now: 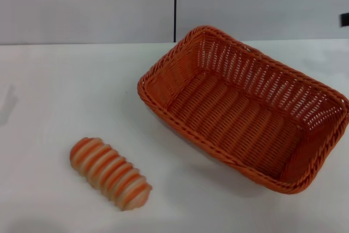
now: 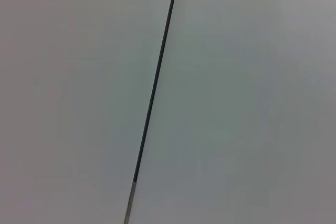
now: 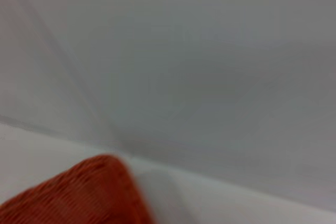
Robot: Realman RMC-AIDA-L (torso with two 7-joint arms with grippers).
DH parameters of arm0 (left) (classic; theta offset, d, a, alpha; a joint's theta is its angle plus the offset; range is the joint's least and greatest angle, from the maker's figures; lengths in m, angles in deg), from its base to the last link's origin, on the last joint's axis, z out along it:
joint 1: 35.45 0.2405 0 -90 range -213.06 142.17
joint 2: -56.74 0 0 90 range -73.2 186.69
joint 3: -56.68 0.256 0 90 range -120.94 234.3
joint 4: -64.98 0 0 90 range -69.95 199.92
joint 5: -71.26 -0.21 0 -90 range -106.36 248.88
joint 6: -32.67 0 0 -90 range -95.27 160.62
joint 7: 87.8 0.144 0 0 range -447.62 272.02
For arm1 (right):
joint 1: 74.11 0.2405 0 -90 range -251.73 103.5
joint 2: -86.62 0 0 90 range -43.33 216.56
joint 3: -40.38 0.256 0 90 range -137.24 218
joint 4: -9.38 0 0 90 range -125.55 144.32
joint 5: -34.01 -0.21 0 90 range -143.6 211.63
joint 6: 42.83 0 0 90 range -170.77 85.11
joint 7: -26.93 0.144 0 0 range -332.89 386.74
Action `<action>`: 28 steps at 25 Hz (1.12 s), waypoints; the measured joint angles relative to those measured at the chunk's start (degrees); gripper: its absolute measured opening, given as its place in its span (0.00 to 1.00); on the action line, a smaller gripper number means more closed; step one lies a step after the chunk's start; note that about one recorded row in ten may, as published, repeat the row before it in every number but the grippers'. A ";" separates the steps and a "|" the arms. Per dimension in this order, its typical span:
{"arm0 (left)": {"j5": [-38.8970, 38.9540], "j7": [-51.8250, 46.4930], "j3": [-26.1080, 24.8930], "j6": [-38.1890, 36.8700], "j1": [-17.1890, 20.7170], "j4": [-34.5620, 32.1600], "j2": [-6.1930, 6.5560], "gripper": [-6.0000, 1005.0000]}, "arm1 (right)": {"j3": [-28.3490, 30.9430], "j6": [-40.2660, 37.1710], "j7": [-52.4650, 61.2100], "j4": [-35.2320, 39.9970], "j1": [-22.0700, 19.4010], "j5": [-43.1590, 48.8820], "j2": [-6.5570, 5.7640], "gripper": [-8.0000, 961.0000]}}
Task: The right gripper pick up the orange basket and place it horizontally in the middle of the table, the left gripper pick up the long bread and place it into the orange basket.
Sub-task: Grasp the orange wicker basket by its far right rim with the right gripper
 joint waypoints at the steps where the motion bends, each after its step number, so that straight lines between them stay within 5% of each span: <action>1: 0.00 0.00 0.00 0.00 0.00 0.00 0.00 0.81 | -1.19 0.03 0.45 1.31 1.34 1.10 -0.28 0.69; 10: -0.10 0.04 0.08 0.44 -0.13 -1.47 0.02 0.80 | -7.11 -2.69 1.55 13.21 9.02 5.94 -0.43 0.68; 17: -0.10 0.04 0.07 0.25 0.13 -2.21 0.01 0.80 | -12.79 -9.59 0.73 19.95 10.63 5.70 1.19 0.68; 24: -0.09 0.04 0.23 0.12 0.39 -2.21 0.01 0.80 | -13.01 -14.95 -3.76 23.80 9.27 4.29 4.56 0.68; 28: -0.09 0.04 0.24 0.06 0.21 -2.21 0.01 0.80 | -12.96 -17.12 -4.45 25.66 9.21 4.18 4.71 0.67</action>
